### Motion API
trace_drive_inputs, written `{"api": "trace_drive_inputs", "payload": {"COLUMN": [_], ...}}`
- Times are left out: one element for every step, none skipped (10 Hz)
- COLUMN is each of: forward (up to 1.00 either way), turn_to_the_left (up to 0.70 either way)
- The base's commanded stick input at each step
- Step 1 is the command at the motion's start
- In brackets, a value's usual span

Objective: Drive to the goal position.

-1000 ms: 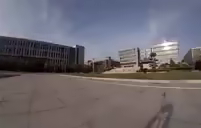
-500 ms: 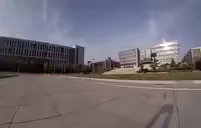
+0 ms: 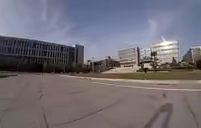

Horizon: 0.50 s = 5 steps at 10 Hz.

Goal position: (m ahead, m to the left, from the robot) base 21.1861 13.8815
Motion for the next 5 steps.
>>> {"api": "trace_drive_inputs", "payload": {"forward": [0.7, 0.7, 0.7, 0.7, 0.7], "turn_to_the_left": [-0.1, 0.0, 0.0, 0.0, 0.0]}}
